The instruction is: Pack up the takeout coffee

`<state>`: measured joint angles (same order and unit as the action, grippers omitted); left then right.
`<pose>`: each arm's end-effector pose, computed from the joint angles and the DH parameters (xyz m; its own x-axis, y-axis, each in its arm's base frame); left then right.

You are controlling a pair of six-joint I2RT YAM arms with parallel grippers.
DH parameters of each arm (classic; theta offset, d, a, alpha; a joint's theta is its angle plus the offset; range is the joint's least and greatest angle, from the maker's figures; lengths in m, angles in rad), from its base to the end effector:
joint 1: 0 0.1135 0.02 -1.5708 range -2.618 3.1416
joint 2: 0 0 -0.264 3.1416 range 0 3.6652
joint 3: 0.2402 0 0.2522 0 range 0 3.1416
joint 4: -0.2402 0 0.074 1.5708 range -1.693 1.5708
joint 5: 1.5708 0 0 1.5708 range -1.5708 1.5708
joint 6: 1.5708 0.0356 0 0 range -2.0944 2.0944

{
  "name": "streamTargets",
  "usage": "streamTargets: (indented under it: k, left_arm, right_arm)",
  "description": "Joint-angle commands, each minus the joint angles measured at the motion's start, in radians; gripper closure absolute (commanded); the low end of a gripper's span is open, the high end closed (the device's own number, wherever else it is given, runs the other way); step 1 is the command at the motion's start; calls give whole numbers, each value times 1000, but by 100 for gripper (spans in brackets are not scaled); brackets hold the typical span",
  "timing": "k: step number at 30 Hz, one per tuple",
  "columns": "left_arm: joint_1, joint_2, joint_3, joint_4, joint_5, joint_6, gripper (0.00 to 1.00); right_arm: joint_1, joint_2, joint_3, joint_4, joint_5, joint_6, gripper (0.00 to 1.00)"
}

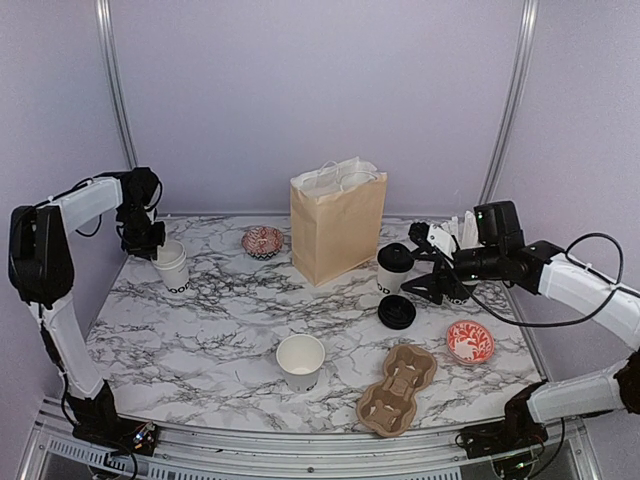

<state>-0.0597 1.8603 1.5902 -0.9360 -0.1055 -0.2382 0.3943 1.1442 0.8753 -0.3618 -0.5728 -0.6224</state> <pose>0.3860 -0.0193 0.2568 -0.9114 -0.1806 -0.3698 -0.1988 0.9800 0.0114 0.2204 0.1126 0.2853 -0.0186 -0.5384 -0.8425 -0.9081 0.3617 -0.2111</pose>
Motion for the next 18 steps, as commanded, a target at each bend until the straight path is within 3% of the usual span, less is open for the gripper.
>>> streamTargets:
  k: [1, 9, 18]
  left_arm:
    - [-3, 5, 8, 8, -6, 10, 77]
    - [-32, -212, 7, 8, -62, -44, 57]
    - [-393, -536, -49, 122, 81, 106, 52]
  right_arm:
    - [6, 92, 81, -98, 135, -34, 26]
    - [114, 259, 122, -236, 269, -82, 36]
    - [144, 407, 186, -268, 370, -53, 39]
